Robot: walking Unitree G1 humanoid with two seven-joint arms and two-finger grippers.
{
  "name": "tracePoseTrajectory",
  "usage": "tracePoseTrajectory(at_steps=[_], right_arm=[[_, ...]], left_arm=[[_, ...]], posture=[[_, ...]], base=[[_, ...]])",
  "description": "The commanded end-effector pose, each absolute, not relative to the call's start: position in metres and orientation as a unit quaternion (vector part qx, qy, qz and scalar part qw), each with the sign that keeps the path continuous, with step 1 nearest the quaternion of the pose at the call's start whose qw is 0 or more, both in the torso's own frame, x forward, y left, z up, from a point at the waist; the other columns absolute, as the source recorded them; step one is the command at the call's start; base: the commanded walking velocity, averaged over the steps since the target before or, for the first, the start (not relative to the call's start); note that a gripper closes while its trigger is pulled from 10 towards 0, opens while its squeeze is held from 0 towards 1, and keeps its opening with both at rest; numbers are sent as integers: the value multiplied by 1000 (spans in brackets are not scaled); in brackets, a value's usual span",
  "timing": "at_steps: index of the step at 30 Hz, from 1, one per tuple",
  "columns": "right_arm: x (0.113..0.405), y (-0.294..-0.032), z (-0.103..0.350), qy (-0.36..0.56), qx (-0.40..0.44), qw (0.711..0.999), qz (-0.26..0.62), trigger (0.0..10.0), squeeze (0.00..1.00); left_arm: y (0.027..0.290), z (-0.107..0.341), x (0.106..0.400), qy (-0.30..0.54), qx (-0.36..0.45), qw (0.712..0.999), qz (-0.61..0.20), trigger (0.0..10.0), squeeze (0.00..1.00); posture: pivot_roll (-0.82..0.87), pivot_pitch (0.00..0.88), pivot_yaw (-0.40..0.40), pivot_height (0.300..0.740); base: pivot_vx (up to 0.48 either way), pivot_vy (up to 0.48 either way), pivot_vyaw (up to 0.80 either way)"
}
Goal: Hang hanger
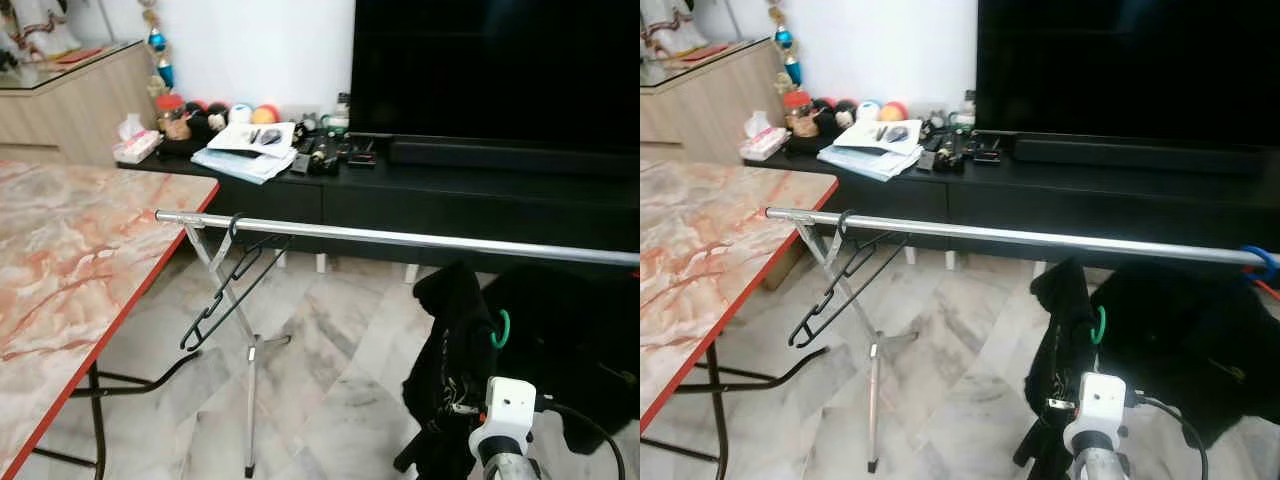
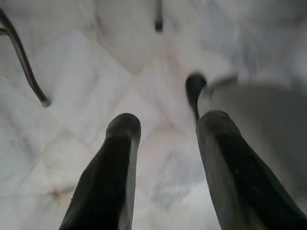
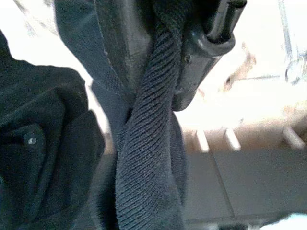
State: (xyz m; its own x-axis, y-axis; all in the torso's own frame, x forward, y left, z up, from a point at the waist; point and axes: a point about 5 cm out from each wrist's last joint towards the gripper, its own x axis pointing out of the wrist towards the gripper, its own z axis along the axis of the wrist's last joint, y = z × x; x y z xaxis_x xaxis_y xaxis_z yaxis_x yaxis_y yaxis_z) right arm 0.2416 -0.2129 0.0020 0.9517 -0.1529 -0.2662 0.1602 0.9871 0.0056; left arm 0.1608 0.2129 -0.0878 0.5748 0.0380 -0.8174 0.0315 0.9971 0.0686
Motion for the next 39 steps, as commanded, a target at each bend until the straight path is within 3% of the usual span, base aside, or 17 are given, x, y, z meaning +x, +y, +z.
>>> tracePoseTrajectory(at_steps=[1,39], right_arm=[[255,-208,16,99,11,993,-67,10000,0],[255,-213,13,114,11,989,-89,10000,0]], left_arm=[[213,-95,144,484,29,874,6,10000,0],[216,-95,142,493,27,870,9,10000,0]], posture=[[69,26,53,740],[72,29,51,740]], base=[[-289,0,0],[-287,0,0]])
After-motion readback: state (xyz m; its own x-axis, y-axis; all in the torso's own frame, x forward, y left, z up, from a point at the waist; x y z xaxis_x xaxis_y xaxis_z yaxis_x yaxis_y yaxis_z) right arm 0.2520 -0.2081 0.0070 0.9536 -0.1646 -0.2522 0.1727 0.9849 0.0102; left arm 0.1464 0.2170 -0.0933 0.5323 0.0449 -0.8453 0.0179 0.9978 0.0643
